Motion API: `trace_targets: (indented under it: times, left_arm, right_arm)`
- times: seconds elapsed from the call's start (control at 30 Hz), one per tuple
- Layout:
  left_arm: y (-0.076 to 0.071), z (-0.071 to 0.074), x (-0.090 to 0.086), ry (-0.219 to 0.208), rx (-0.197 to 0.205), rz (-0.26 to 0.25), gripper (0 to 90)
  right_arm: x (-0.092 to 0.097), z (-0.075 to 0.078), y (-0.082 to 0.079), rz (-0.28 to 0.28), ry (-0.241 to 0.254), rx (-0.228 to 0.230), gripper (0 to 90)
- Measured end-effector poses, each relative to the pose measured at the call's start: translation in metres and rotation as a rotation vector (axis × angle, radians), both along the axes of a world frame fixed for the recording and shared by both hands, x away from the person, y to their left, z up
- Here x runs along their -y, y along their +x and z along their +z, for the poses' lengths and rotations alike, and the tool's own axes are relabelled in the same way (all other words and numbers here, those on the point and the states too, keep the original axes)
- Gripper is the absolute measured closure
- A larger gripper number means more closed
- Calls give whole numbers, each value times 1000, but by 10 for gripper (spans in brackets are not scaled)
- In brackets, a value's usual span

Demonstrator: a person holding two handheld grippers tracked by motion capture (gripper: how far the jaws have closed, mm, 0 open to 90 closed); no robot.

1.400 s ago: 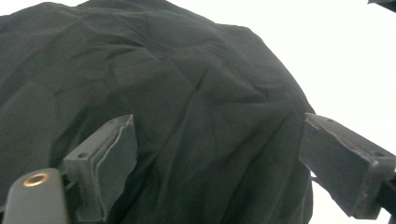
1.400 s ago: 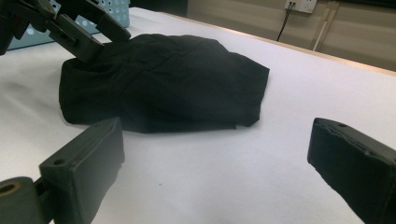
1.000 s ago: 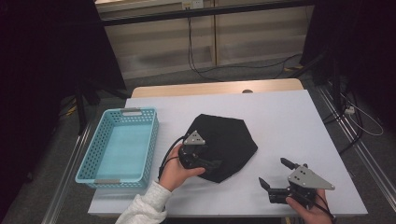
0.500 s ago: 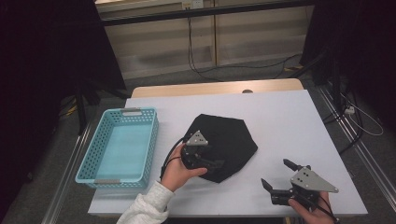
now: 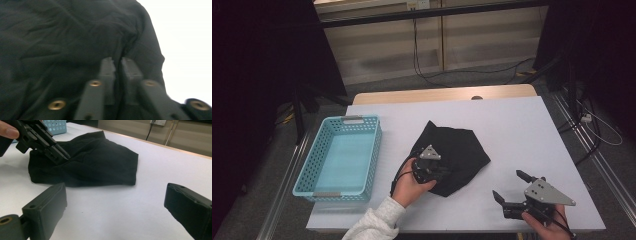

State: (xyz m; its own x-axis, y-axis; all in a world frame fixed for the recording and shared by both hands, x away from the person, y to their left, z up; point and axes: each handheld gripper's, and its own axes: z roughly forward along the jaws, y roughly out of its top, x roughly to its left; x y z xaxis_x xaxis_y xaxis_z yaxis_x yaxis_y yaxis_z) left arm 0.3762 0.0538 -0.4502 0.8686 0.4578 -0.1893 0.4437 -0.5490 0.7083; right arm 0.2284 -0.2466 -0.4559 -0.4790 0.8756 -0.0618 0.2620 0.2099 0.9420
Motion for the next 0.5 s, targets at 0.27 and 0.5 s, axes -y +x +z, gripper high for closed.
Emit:
trace_targets:
  times: [0.27,0.5]
  left_arm:
    - [8,25,-25,-86,-16,74,888]
    - [11,22,-38,-91,-59,98,888]
  right_arm:
    - [-4,-1,3,21,-9,-3,36]
    - [-4,-1,5,25,1,-4,36]
